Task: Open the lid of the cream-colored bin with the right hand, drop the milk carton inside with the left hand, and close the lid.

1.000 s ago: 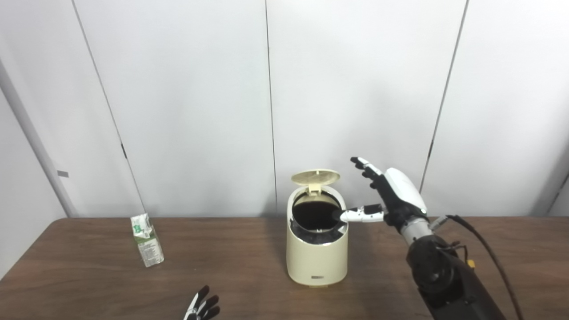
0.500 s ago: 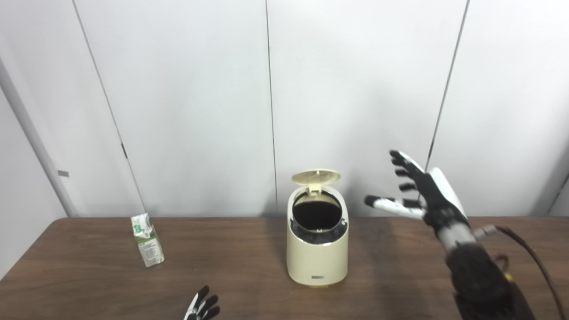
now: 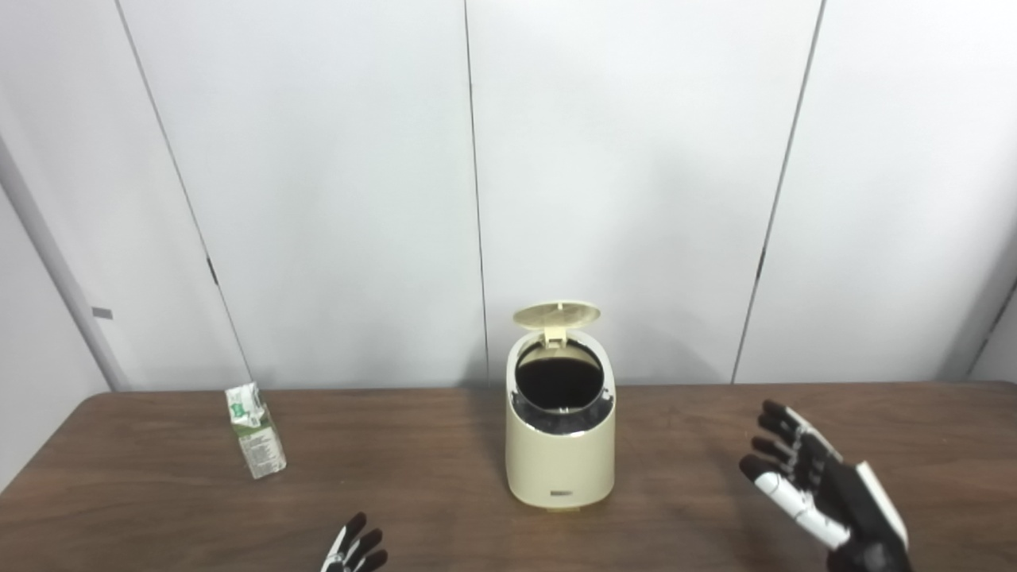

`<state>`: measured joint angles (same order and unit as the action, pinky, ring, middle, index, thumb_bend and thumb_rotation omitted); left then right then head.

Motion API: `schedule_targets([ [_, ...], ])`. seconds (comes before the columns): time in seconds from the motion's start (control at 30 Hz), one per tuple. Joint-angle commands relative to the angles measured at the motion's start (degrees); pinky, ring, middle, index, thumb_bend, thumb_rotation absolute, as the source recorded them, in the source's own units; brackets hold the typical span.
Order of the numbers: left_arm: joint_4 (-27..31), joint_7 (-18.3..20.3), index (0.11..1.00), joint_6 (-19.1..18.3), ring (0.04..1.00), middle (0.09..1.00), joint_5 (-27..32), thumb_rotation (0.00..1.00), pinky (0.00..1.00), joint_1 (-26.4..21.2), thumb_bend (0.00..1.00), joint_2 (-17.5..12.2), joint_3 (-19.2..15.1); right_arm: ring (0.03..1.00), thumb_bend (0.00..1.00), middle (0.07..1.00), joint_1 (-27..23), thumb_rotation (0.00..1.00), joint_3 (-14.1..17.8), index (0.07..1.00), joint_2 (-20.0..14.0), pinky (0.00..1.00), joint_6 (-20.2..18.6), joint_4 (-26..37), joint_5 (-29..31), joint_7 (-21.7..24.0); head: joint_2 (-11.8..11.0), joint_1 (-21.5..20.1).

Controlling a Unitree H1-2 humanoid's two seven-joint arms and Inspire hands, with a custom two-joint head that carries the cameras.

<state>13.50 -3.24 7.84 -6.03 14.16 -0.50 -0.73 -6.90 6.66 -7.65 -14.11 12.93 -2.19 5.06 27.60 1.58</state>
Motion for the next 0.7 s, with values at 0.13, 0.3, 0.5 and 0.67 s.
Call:
schedule_targets([
  [0.13, 2.2, 0.5, 0.980, 0.4, 0.867, 0.902, -0.5, 0.47, 0.83, 5.2, 0.29, -0.9, -0.6, 0.916, 0.59, 0.965, 3.7, 0.76, -1.0, 0.977, -2.2, 0.85, 8.7, 1.0, -1.5, -0.6, 2.8, -0.6],
  [0.3, 3.7, 1.5, 0.990, -0.8, 0.871, 0.905, -0.1, 0.44, 0.84, 5.1, 0.26, -0.9, -1.1, 0.933, 0.62, 0.960, 6.7, 0.86, -1.7, 0.965, -1.8, 0.89, 9.4, 2.3, -0.3, -0.3, 5.0, -1.8],
  [0.5, 4.1, 2.0, 0.992, -1.1, 0.867, 0.902, -0.9, 0.45, 0.85, 4.8, 0.27, -1.3, -1.5, 0.963, 0.57, 0.983, 8.5, 0.98, -3.3, 0.980, -2.4, 0.94, 9.9, 3.5, -1.1, 0.1, 6.6, -1.6],
  [0.67, 4.2, 2.3, 0.986, -1.4, 0.864, 0.901, -0.6, 0.48, 0.83, 4.7, 0.30, -1.3, -1.7, 0.979, 0.57, 0.989, 8.4, 0.98, -2.7, 0.980, -1.8, 0.99, 10.8, 2.6, 0.9, -0.2, 7.1, 1.2],
])
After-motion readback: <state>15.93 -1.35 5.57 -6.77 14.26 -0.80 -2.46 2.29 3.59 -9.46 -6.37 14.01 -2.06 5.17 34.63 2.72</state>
